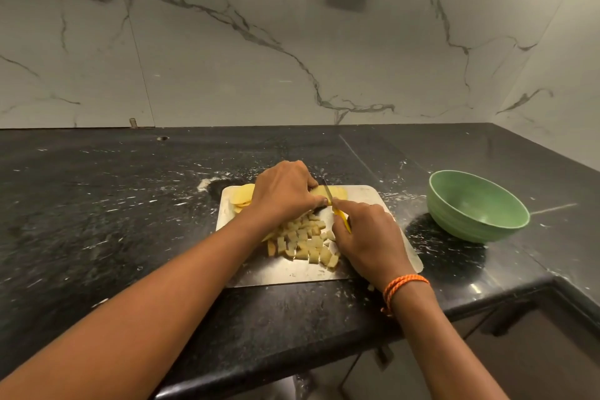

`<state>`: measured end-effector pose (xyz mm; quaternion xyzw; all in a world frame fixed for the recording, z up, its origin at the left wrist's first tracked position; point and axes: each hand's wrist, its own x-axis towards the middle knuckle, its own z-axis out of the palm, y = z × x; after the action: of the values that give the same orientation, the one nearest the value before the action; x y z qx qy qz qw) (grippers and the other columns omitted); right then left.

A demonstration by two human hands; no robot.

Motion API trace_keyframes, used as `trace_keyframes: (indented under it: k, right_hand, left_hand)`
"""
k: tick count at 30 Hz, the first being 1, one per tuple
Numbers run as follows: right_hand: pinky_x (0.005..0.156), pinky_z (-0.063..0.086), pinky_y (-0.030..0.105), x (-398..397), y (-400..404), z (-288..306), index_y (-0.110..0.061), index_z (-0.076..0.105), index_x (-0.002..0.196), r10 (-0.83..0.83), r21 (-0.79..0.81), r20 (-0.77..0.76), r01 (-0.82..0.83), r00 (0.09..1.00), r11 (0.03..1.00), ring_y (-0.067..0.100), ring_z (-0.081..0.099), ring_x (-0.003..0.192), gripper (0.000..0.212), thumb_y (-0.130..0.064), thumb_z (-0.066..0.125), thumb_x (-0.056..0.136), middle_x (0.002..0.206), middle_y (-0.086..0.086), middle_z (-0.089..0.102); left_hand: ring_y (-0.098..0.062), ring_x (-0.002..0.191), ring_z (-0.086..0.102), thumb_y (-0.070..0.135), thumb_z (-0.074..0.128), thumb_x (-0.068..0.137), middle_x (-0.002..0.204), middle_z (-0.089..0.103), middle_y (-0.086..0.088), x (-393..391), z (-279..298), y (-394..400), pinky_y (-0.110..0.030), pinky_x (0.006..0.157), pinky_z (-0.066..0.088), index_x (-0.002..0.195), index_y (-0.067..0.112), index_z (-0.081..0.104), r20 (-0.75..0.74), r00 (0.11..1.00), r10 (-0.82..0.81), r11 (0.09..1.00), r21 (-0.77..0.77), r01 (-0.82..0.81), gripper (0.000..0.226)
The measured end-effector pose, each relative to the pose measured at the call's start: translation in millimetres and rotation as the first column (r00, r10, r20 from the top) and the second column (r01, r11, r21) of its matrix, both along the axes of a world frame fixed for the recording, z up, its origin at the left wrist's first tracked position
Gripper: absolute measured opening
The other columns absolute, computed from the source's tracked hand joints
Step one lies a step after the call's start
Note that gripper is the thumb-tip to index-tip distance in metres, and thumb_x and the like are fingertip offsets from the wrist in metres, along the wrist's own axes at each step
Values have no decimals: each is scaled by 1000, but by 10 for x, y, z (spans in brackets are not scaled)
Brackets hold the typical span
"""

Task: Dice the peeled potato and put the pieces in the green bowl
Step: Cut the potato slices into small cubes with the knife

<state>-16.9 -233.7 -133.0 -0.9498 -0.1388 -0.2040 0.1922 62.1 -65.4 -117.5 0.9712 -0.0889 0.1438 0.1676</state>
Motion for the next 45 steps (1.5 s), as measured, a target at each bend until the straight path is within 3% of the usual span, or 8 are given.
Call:
trace_keyframes:
  k: [12, 16, 20, 27, 33, 36, 40, 45]
  right_hand:
    - [62, 53, 39, -530, -233, -47, -31, 61, 135, 35, 52, -23, -34, 999, 998, 11, 50, 61, 38, -35, 59, 97, 65, -11, 54]
    - [52, 37, 25, -554, -215, 10, -30, 62, 136, -3, 158, 66, -7, 998, 987, 3, 41, 49, 41, -28, 64, 95, 54, -20, 40]
    - [56, 47, 36, -320, -84, 44, -30, 62, 136, -18, 138, 79, 7, 997, 990, 17, 55, 58, 41, -29, 60, 96, 64, 0, 63]
    - [60, 50, 41, -68, 26, -7, -30, 63, 130, 19, 83, 37, -22, 999, 996, 27, 60, 68, 35, -30, 56, 96, 67, 2, 66]
    - [63, 42, 34, 25, 10, 16, -27, 66, 131, 46, 47, -74, -43, 996, 998, 30, 62, 76, 37, -31, 56, 95, 80, 8, 71]
    - [64, 38, 32, -54, -50, 38, -27, 66, 133, 45, 57, -83, -41, 995, 998, 22, 48, 68, 39, -30, 57, 95, 71, 3, 61]
    - [59, 51, 40, -318, -189, -2, -28, 62, 135, 69, 83, -85, -62, 994, 995, 10, 44, 55, 39, -30, 61, 97, 61, -14, 52]
    - [53, 39, 24, -586, -314, -17, -33, 62, 136, 78, 119, -63, -70, 995, 990, 6, 46, 51, 39, -32, 63, 97, 54, -15, 47]
  left_hand:
    - [-11, 72, 62, 66, 80, 82, 74, 66, 16, -10, 33, 12, -32, 69, 58, 114, 28, 83, -37, 999, 14, 1000, -17, -14, 50]
    - [-13, 80, 66, 66, 81, 81, 96, 79, 11, 5, 81, 62, -30, 66, 53, 119, 29, 81, -87, 996, 7, 1000, -22, -9, 53]
    - [-13, 88, 68, 61, 84, 81, 108, 80, 9, 20, 104, 106, -31, 70, 55, 121, 29, 80, -123, 992, -8, 999, -34, 4, 52]
    - [-14, 90, 68, 61, 85, 80, 108, 80, 10, 22, 79, 106, -38, 80, 62, 119, 31, 80, -115, 993, 1, 999, -44, -6, 49]
    - [-16, 89, 70, 59, 84, 82, 105, 81, 8, -1, 57, 65, -38, 80, 63, 118, 29, 81, -91, 996, 19, 999, -46, -23, 47]
    - [-16, 88, 70, 61, 84, 80, 103, 81, 9, -13, 55, 46, -39, 81, 63, 117, 31, 81, -91, 996, 13, 999, -46, -17, 48]
    - [-15, 79, 68, 58, 80, 83, 96, 81, 8, -35, 58, 15, -35, 75, 62, 115, 30, 82, -57, 998, 22, 1000, -11, -23, 42]
    - [-10, 72, 64, 60, 81, 83, 87, 79, 10, -39, 59, 24, -32, 71, 60, 111, 31, 84, -66, 997, 43, 999, -19, -45, 41]
